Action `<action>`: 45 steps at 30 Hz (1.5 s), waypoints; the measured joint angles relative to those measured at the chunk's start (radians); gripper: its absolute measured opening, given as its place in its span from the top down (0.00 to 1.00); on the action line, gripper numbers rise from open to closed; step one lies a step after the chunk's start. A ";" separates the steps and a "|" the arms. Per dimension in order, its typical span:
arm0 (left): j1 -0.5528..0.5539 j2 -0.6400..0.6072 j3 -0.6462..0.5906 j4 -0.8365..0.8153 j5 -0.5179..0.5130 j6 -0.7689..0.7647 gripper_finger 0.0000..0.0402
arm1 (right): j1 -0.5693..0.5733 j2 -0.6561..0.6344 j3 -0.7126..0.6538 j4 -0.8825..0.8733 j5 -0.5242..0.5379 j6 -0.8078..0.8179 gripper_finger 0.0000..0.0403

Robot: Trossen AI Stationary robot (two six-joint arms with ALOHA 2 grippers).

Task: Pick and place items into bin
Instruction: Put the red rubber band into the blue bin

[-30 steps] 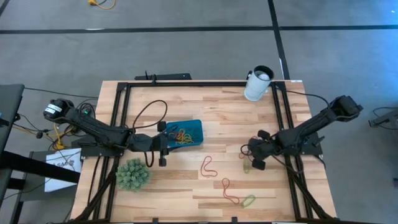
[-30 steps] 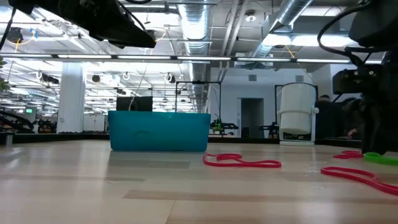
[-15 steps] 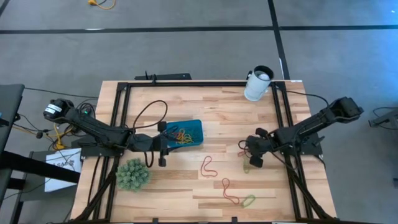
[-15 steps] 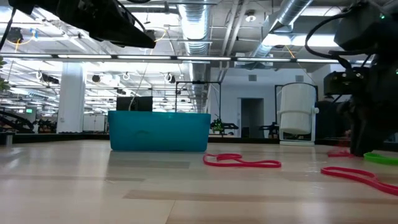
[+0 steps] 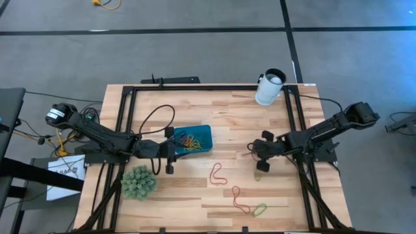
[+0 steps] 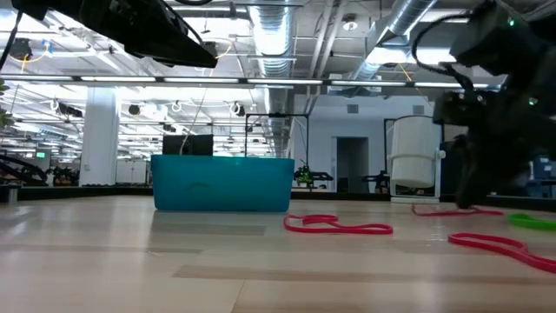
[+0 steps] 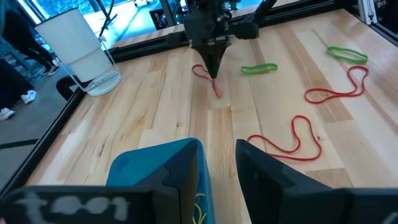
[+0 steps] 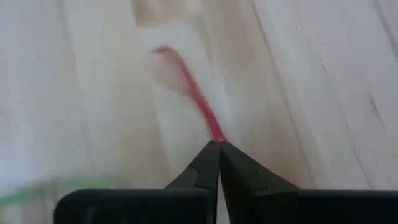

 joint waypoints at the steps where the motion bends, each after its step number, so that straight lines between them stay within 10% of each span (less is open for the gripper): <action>1: 0.000 0.000 0.000 0.000 0.000 0.000 0.75 | 0.001 0.000 0.000 0.030 -0.001 -0.015 0.99; 13: 0.000 0.000 0.000 0.000 0.000 -0.007 0.75 | -0.025 -0.001 0.002 0.190 0.046 -0.117 1.00; 19: 0.000 0.000 0.000 0.017 -0.037 -0.007 0.75 | -0.045 -0.001 0.002 0.630 0.089 -0.186 1.00; 26: 0.000 0.000 0.001 0.043 -0.354 -0.024 0.75 | -0.079 -0.003 0.041 1.063 0.085 -0.379 1.00; 36: 0.001 -0.002 0.001 0.054 -0.824 -0.079 0.75 | -0.138 0.305 0.359 1.057 0.051 -0.452 1.00; 45: 0.001 -0.002 0.001 0.022 -0.962 -0.098 0.75 | -0.201 0.636 0.636 0.909 0.051 -0.439 1.00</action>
